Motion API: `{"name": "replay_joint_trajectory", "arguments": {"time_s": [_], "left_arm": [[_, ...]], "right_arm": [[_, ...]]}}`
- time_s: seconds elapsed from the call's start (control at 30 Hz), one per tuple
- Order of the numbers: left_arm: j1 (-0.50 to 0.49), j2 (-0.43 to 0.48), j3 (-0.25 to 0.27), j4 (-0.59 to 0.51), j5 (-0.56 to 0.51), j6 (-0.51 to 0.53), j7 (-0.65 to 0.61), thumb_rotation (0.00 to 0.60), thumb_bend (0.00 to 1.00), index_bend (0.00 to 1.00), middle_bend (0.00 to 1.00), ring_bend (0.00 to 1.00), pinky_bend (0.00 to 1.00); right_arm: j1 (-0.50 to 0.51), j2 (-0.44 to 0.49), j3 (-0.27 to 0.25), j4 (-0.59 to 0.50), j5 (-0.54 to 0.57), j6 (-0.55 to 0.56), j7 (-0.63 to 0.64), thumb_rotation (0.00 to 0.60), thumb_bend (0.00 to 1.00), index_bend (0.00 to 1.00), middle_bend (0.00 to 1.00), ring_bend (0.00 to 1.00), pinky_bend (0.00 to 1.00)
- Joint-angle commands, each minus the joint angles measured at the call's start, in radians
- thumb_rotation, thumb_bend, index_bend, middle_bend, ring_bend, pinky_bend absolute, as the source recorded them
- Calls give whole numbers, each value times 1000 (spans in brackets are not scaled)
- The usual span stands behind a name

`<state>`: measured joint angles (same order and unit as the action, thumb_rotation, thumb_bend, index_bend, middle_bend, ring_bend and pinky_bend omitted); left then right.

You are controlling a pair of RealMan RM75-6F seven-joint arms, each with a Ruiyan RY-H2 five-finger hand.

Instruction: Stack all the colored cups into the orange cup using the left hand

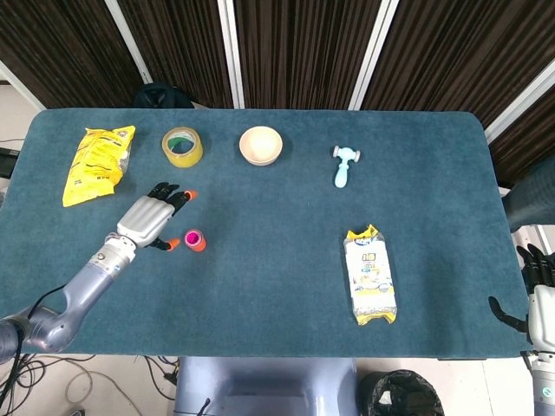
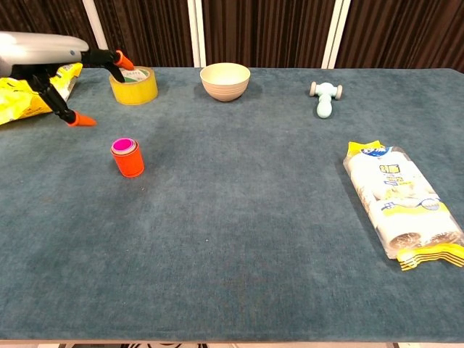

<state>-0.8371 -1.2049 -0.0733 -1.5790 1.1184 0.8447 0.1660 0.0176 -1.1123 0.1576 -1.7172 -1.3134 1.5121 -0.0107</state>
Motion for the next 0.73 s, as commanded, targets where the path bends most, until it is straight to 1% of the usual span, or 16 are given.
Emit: {"name": "replay_joint_trajectory", "arguments": {"time_s": [0.03, 0.07, 0.1, 0.13, 0.2, 0.23, 0.27, 0.3, 0.37, 0.43, 0.53, 0.6, 0.73], "left_arm": [[80, 48, 26, -40, 40, 146, 59, 600, 221, 76, 108, 0, 0], [124, 62, 43, -60, 47, 223, 94, 600, 221, 76, 99, 0, 0], [148, 66, 52, -70, 48, 262, 111, 600, 220, 76, 94, 0, 0], [206, 72, 71, -89, 47, 352, 145, 600, 221, 76, 88, 0, 0], [260, 71, 91, -106, 54, 436, 170, 600, 221, 76, 83, 0, 0], [318, 65, 113, -117, 65, 515, 172, 600, 221, 76, 80, 0, 0], [344, 61, 122, -120, 75, 549, 165, 600, 221, 76, 77, 0, 0], [397, 52, 143, -118, 90, 610, 138, 600, 220, 76, 75, 0, 0], [466, 39, 166, -97, 110, 688, 96, 600, 221, 77, 70, 0, 0], [504, 29, 175, -79, 117, 728, 69, 600, 221, 76, 65, 0, 0], [567, 10, 188, -43, 151, 795, -6, 600, 221, 75, 63, 0, 0], [592, 6, 195, -26, 169, 815, -47, 600, 222, 72, 62, 0, 0], [612, 13, 191, -19, 172, 822, -63, 600, 221, 66, 60, 0, 0]], "right_arm": [[0, 0, 0, -1, -1, 1, 0, 600, 324, 116, 78, 124, 39], [0, 0, 0, -1, -1, 0, 0, 600, 324, 116, 78, 124, 39], [0, -1, -1, 0, -2, 0, -1, 600, 324, 116, 78, 124, 39], [1, -1, -2, 0, -2, -2, -2, 600, 324, 116, 78, 124, 39], [1, -2, -4, 0, -5, -3, -4, 600, 324, 116, 78, 124, 39], [2, -2, -6, -1, -8, -3, -7, 600, 324, 116, 78, 124, 39], [2, -3, -7, -1, -10, -3, -8, 600, 324, 116, 78, 124, 39], [2, -3, -9, -1, -13, -3, -10, 600, 324, 116, 78, 124, 39], [3, -5, -13, -1, -20, -4, -15, 600, 325, 116, 78, 124, 39], [4, -6, -15, 0, -24, -5, -19, 600, 324, 116, 78, 124, 39], [5, -8, -19, 2, -30, -6, -25, 600, 325, 116, 78, 124, 39], [5, -9, -21, 3, -30, -8, -27, 600, 325, 116, 78, 124, 39], [7, -10, -23, 7, -31, -13, -29, 600, 324, 116, 78, 124, 39]]}}
